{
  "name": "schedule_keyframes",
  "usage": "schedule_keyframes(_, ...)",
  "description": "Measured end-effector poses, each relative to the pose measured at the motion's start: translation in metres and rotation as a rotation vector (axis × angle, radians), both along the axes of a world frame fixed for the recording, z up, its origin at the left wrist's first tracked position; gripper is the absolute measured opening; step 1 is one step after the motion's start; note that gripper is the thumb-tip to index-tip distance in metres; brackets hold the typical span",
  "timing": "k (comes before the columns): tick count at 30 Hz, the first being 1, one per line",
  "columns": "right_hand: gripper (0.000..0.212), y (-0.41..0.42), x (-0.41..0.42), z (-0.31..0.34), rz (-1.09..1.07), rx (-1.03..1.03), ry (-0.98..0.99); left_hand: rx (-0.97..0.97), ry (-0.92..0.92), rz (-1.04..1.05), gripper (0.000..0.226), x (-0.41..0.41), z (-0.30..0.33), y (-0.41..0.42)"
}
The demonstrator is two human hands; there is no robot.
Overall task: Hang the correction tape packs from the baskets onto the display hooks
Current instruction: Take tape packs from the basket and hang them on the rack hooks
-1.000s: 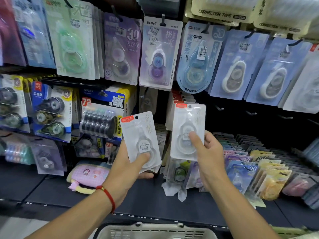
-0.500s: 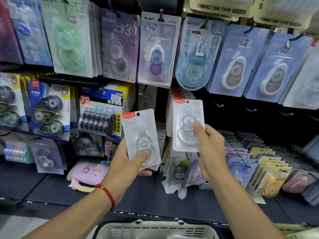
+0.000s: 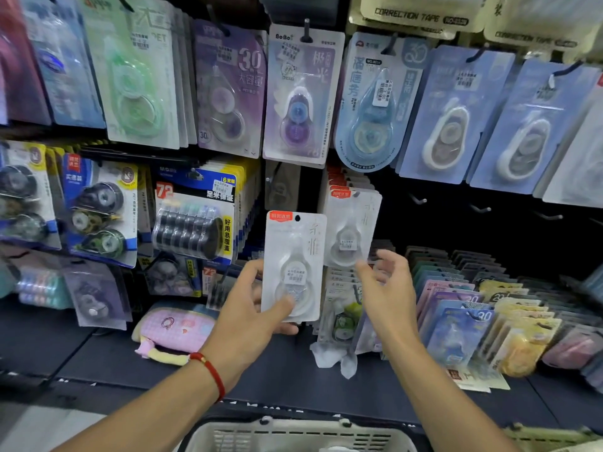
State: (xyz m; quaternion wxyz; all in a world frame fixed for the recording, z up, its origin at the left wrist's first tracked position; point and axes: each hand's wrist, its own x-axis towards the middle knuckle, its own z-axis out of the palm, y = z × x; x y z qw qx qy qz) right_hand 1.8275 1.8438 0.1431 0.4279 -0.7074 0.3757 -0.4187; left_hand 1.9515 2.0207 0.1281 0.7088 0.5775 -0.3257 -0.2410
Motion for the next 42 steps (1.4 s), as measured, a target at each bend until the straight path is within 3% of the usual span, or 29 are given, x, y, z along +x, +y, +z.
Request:
schedule_keyframes(2,0.020,0.007,-0.004,0.004,0.233,-0.003,-0.073,-0.008,-0.010,-0.034,0.042,-0.003,0.003,-0.002)
schedule_keyframes(5,0.021,0.017,-0.007,0.007,0.565,0.045,-0.027,-0.015,-0.013,-0.085,0.053,-0.006,0.007,-0.005)
schedule_keyframes(13,0.018,0.006,-0.011,0.017,0.384,0.087,-0.290,0.070,-0.181,-0.109,0.091,-0.020,0.023,-0.017)
schedule_keyframes(20,0.028,0.002,-0.013,0.029,0.332,0.061,-0.341,0.052,-0.170,-0.159,0.088,-0.031,0.031,-0.028)
schedule_keyframes(25,0.021,0.002,-0.017,0.031,0.344,-0.038,-0.326,0.030,-0.093,-0.132,0.093,-0.030,0.027,-0.032)
schedule_keyframes(27,0.027,0.001,-0.014,0.028,0.272,-0.060,-0.239,0.048,-0.113,-0.118,0.088,-0.027,0.027,-0.035)
schedule_keyframes(29,0.053,0.000,-0.013,0.021,0.125,-0.160,-0.014,0.137,-0.210,-0.084,0.081,-0.024,0.025,-0.037)
schedule_keyframes(32,0.067,-0.001,-0.013,0.003,0.045,-0.600,0.324,0.305,-0.389,-0.018,0.077,-0.015,0.017,-0.034)
schedule_keyframes(35,0.065,-0.008,-0.003,-0.007,0.149,-0.881,0.477,0.377,-0.559,0.069,0.072,0.000,0.010,-0.028)
schedule_keyframes(42,0.065,-0.043,0.049,0.002,0.134,-0.934,0.785,0.499,-0.770,0.094,0.061,0.007,-0.007,-0.023)
